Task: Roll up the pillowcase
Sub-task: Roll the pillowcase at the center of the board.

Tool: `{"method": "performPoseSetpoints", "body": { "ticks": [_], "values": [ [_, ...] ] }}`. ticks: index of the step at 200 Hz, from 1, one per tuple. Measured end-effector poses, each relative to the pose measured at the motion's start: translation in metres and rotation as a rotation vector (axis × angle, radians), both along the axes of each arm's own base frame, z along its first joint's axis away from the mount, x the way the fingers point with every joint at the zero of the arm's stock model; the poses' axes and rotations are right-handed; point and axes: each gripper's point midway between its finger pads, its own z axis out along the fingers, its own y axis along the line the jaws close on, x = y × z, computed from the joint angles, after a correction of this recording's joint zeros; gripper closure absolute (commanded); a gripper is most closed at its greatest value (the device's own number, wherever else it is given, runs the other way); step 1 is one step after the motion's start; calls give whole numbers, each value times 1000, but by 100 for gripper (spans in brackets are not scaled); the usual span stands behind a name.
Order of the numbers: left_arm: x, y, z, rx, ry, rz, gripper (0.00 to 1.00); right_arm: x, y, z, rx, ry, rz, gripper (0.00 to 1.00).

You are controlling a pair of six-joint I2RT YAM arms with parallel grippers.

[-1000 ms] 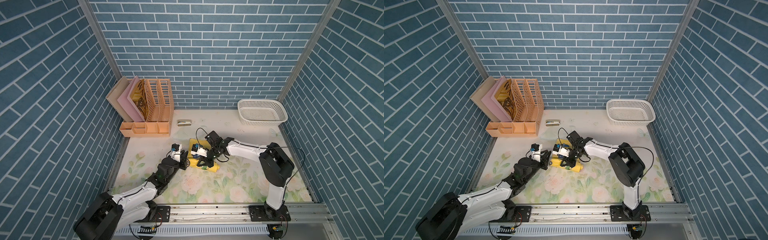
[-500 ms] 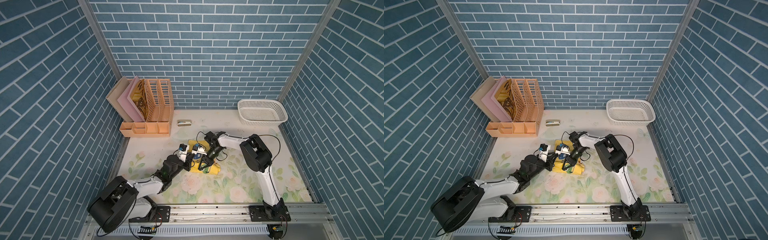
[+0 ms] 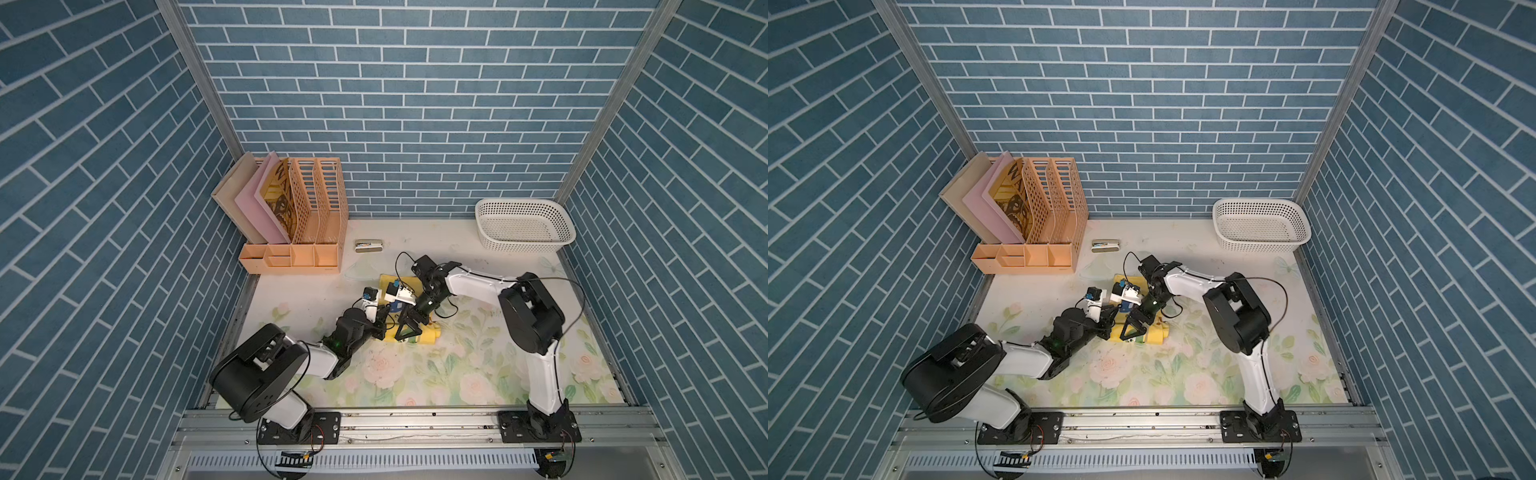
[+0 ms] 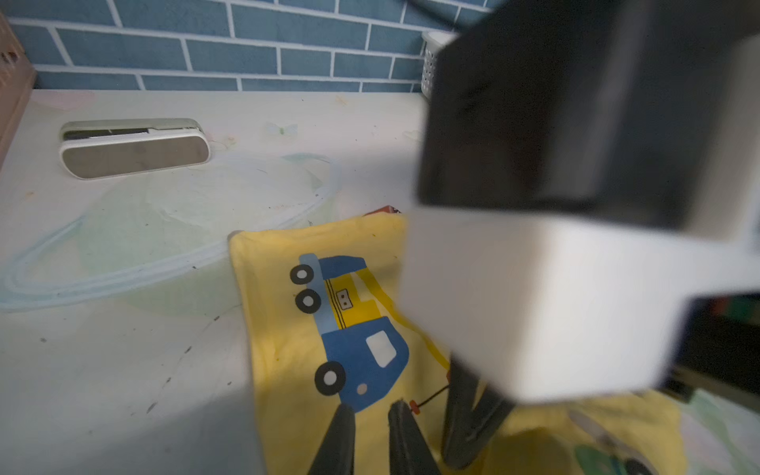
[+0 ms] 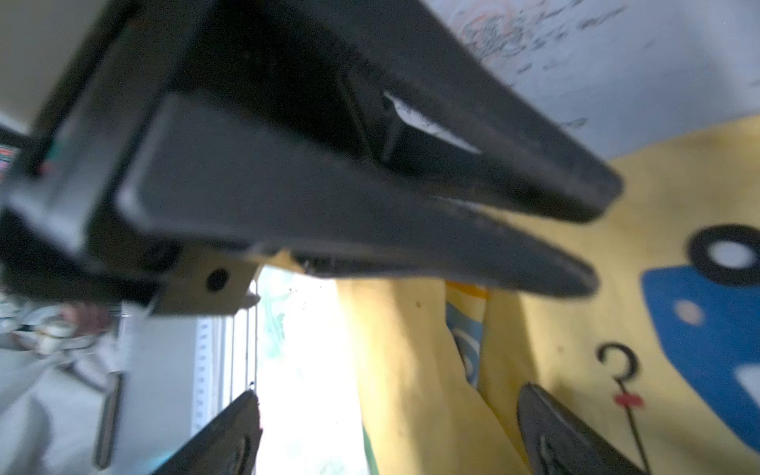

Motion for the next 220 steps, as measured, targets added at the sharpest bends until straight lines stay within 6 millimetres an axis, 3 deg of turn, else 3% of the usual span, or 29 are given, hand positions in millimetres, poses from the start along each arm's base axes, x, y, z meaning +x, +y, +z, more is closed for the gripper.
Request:
{"method": "performPoseSetpoints", "body": {
  "ticks": [27,42,54,62,75,86,115,156,172,189,200,218,220],
  "values": [
    [5,7,10,-5,-27,44,80,39,-26,34,-30,-408,-186,0],
    [7,11,9,-1,-26,64,80,47,-39,51,-29,-630,-266,0],
    [9,13,6,5,-19,76,81,26,-40,56,-16,-806,-256,0],
    [10,14,4,8,-14,81,80,-1,-34,53,13,-898,-203,0],
    [10,15,5,5,-15,88,80,-51,-27,35,50,-993,-81,3],
    [11,16,8,3,-21,94,80,-75,-31,17,40,-1030,-20,3],
    [11,20,17,1,-35,107,80,-81,-43,-9,-36,-1124,-4,3],
    [11,22,19,1,-39,114,80,-67,-29,-21,-93,-1214,-26,7],
    [11,22,19,-2,-38,115,80,-62,-21,-27,-116,-1231,-16,18],
    [10,23,21,-5,-39,117,80,-55,-12,-33,-133,-1227,2,50],
    [8,25,27,-15,-51,122,79,-49,-9,-34,-130,-1201,-4,58],
    [5,31,40,-36,-81,134,78,-36,-11,-34,-123,-1143,-33,100],
    [4,32,42,-39,-85,136,78,-34,-12,-34,-124,-1136,-37,100]
  ]
}}
